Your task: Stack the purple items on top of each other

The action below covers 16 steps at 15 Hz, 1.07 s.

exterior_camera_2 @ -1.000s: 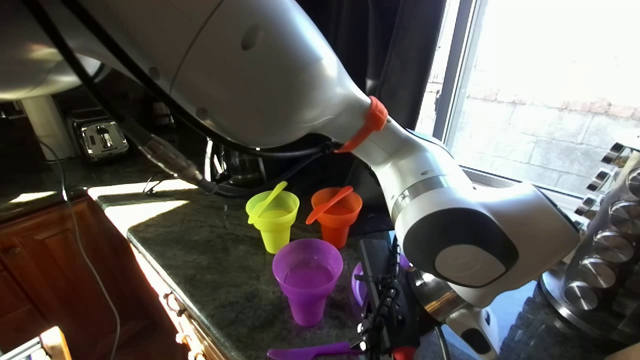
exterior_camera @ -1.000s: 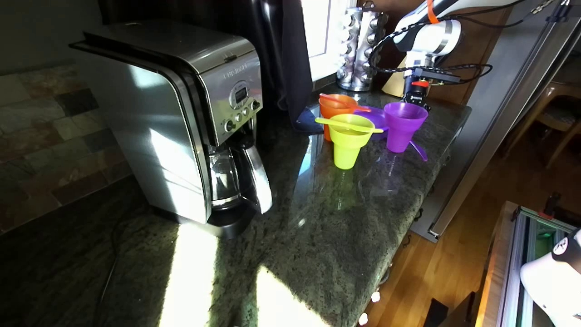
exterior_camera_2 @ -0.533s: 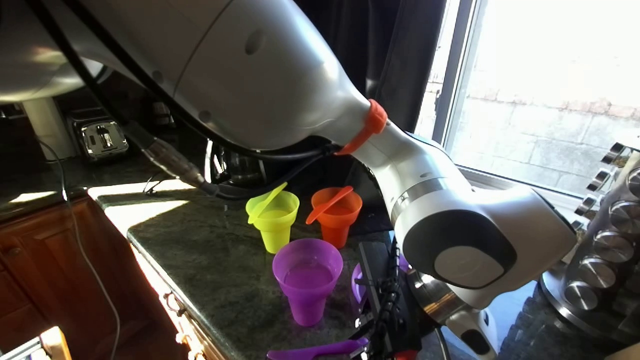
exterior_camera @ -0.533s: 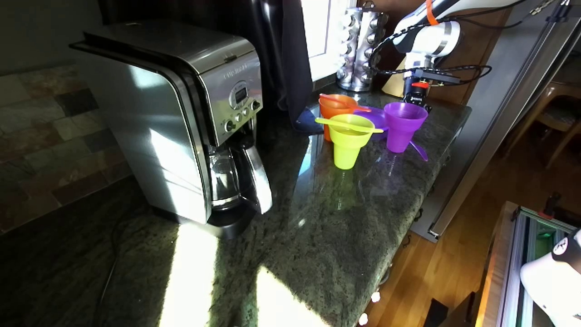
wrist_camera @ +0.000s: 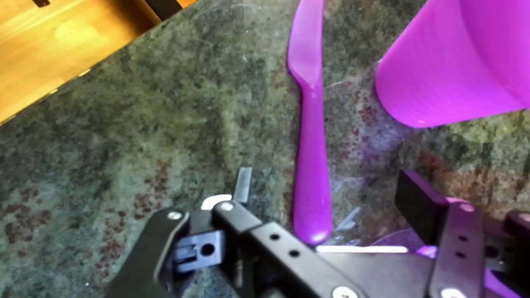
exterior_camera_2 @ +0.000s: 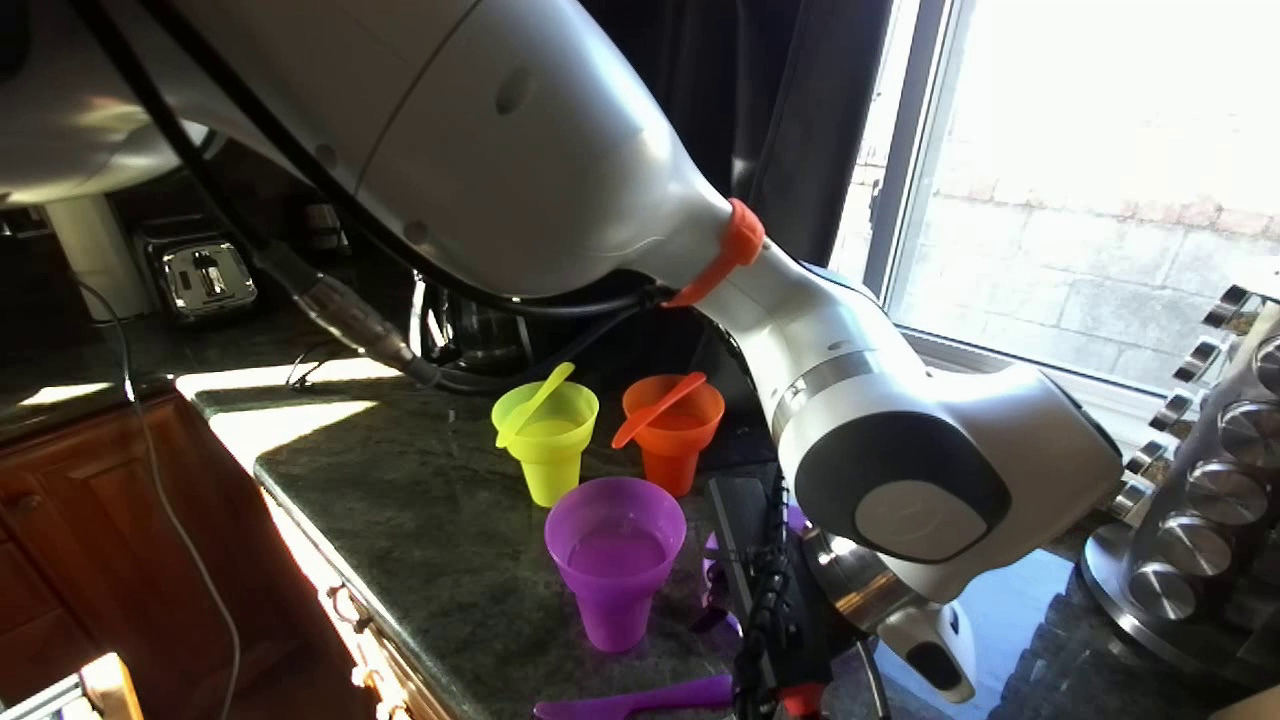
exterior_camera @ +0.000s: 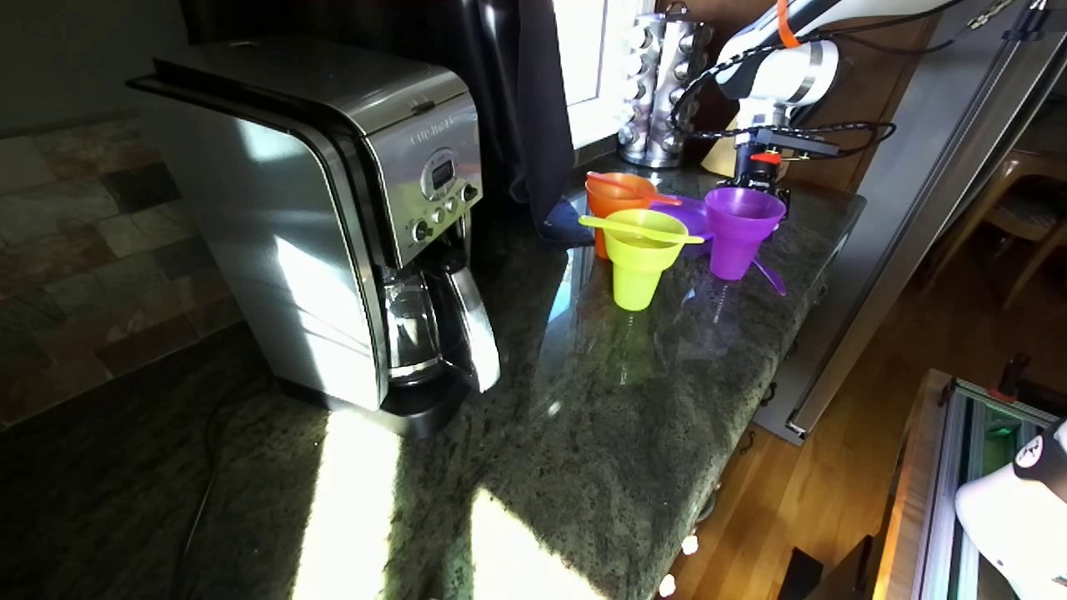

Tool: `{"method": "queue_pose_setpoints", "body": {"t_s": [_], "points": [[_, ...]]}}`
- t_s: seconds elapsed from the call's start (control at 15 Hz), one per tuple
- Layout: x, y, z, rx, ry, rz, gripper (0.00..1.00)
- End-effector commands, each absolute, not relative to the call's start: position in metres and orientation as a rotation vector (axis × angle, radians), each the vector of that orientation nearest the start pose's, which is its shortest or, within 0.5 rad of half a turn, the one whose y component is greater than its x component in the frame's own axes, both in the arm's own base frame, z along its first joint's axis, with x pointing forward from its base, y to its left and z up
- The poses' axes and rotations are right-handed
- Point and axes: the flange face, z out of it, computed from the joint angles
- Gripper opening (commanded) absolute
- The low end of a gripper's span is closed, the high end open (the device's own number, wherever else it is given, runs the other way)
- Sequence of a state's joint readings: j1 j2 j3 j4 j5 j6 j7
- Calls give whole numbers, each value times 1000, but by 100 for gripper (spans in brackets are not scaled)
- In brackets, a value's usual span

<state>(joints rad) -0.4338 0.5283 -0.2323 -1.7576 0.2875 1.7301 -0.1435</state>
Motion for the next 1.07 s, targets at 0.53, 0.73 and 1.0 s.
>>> {"method": "queue_pose_setpoints", "body": {"t_s": [0.53, 0.73, 1.0], "points": [[491, -332, 227, -2599, 843, 668, 97], [492, -332, 226, -2601, 843, 675, 71], [490, -335, 225, -2623, 845, 702, 38]]}}
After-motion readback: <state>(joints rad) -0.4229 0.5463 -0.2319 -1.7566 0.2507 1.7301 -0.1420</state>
